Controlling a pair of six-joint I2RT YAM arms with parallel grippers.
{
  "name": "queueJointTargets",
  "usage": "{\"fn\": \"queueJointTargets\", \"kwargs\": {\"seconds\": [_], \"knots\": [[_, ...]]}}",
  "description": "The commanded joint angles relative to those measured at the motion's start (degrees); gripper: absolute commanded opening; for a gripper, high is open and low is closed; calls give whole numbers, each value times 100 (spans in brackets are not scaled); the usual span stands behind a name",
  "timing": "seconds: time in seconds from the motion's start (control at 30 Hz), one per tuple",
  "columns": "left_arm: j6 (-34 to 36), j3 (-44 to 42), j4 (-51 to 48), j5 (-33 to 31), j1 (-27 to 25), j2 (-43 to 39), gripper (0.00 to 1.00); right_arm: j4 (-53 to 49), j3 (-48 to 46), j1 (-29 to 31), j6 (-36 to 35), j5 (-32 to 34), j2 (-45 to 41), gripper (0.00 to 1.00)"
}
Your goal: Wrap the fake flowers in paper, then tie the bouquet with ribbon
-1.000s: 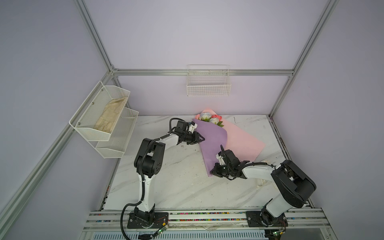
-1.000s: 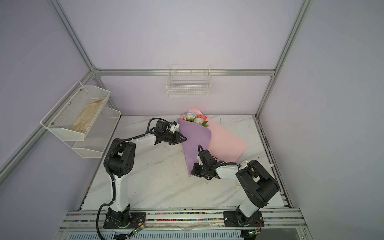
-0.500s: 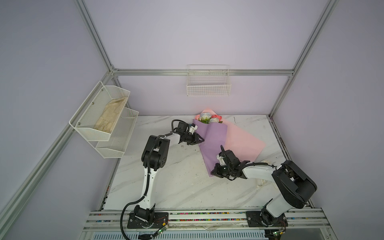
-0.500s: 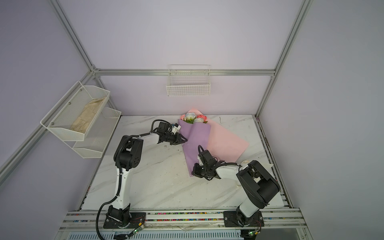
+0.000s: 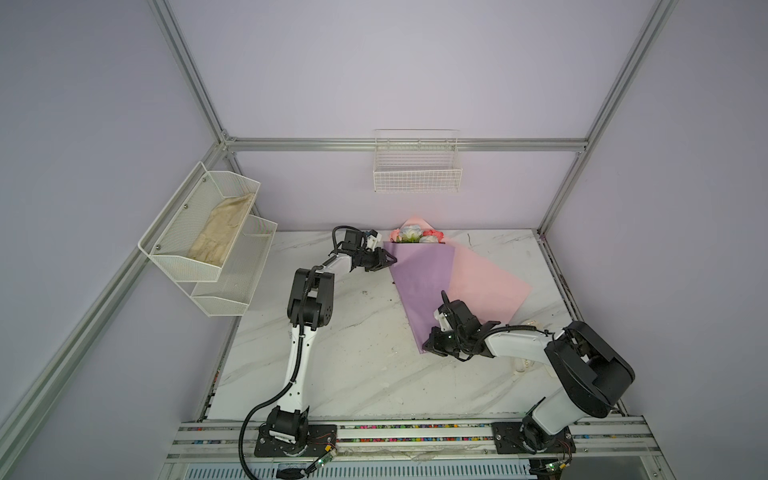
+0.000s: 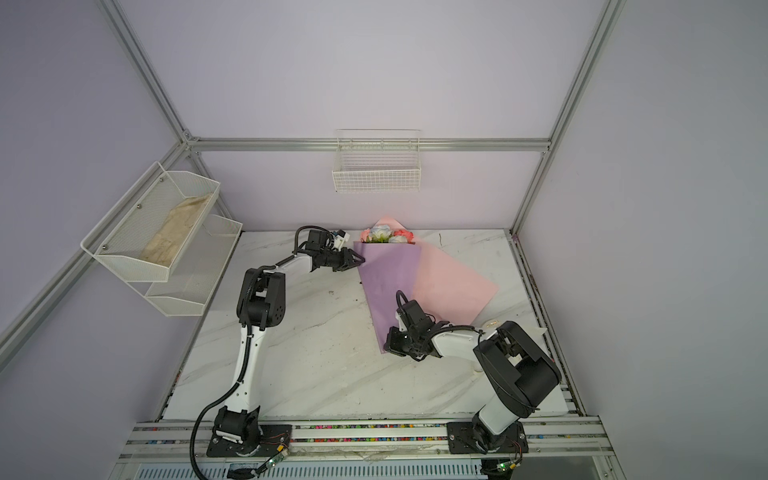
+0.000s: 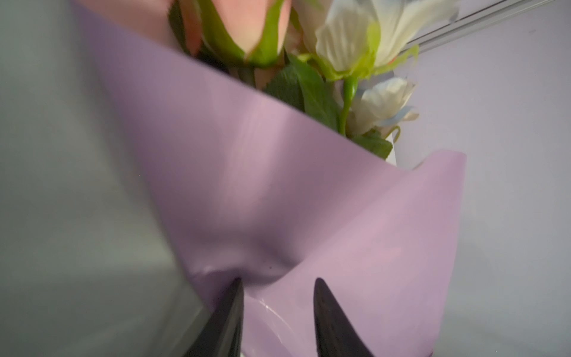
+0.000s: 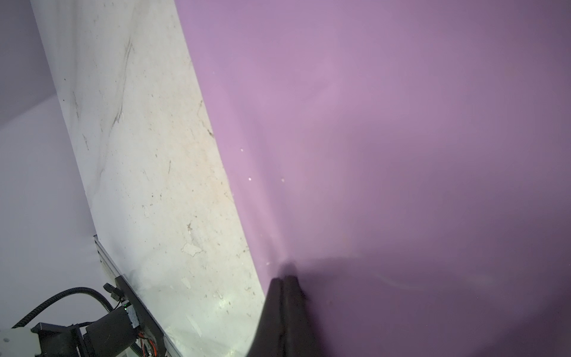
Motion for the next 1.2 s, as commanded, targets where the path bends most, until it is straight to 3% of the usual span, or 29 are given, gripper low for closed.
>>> {"fn": "queueJointTargets", "kwargs": {"seconds": [0.0,0.17,0.3,0.47,0.6,0.83,1.0,1.17], "knots": [[-344,920,-69,-336,144,266,39,-569,-97,-8,52,121,48,0],[-783,1600,-25,-663,193,487,42,-562,-9,-10,19,99,57,0],[-845,1517,5,-629,184,98,43,-519,124,-24,-2,58,21,0],[-696,270,99,-496,129,-1130,46,-427,363,-49,-27,21,-61,1],[-465,-1175,156,-314,-102,-2301,43,-319,422,-103,29,24,-393,8],[91,-3492,31,-593,-1298,-3665,35,-695,51,-786,364,270,-1543,14],[147,-4348,-127,-904,-2266,-3961,31,-1326,-356,-1830,156,477,-2504,21],[190,-4706,-249,-1188,-2932,-4054,27,-2014,-562,-2929,-287,545,-2679,21]]}}
